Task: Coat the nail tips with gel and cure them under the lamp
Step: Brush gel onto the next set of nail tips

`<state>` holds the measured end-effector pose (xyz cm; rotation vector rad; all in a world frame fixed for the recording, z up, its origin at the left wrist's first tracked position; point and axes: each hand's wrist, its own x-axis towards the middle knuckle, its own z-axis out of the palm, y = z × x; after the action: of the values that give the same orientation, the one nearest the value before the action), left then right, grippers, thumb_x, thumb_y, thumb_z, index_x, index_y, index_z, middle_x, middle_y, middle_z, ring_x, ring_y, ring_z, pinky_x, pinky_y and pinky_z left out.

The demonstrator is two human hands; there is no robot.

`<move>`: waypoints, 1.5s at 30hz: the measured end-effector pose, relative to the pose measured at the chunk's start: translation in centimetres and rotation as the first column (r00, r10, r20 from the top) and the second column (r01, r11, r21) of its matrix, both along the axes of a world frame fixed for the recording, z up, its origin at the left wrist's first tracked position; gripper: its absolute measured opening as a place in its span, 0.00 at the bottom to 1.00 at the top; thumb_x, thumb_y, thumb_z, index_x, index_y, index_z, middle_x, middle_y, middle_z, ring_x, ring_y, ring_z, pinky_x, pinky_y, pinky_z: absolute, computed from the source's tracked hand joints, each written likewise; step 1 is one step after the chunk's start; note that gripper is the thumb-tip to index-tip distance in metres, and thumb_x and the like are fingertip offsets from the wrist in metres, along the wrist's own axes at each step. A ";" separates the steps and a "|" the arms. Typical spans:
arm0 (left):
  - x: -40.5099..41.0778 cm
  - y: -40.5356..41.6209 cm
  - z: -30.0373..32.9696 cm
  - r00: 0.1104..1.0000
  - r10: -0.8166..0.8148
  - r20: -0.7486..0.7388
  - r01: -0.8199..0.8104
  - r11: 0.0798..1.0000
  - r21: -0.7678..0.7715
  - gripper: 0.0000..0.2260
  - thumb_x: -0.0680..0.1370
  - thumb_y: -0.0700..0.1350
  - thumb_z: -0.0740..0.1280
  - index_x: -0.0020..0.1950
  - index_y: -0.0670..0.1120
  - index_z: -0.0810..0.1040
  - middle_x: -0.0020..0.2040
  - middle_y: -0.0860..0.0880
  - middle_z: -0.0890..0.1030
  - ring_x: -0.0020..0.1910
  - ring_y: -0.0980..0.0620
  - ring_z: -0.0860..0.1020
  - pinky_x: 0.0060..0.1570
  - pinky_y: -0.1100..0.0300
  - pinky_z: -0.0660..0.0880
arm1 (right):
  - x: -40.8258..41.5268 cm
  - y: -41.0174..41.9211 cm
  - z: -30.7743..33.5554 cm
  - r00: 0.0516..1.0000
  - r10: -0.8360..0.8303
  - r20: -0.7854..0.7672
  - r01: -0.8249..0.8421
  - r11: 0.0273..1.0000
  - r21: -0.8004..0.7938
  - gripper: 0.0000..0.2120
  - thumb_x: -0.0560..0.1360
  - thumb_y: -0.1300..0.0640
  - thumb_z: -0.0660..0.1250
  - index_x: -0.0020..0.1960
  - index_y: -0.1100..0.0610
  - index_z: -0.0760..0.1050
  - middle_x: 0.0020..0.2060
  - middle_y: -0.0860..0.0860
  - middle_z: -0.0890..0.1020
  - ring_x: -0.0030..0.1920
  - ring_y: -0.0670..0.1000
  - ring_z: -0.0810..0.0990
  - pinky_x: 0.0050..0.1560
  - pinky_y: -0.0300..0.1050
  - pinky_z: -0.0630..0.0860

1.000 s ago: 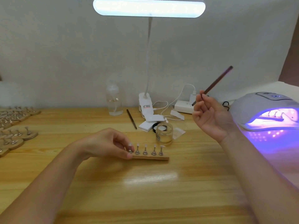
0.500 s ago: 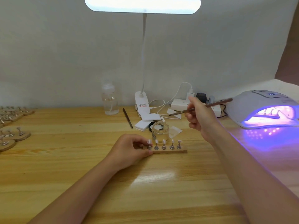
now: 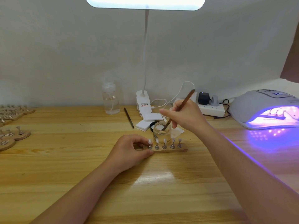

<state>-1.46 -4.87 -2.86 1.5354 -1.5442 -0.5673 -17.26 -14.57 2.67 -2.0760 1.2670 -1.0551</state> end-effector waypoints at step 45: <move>-0.1 0.1 -0.1 0.998 0.004 -0.059 -0.008 0.998 -0.065 0.04 0.68 0.38 0.73 0.37 0.46 0.83 0.38 0.54 0.81 0.40 0.62 0.78 0.43 0.73 0.72 | -2.7 1.8 1.3 0.798 -0.061 0.599 -0.003 0.994 0.105 0.17 0.76 0.46 0.62 0.35 0.56 0.72 0.21 0.50 0.78 0.19 0.44 0.74 0.21 0.30 0.67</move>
<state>-1.53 -4.78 -2.94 1.4605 -1.4989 -0.5487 -19.97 -12.77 3.96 -1.4543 0.9901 -1.4787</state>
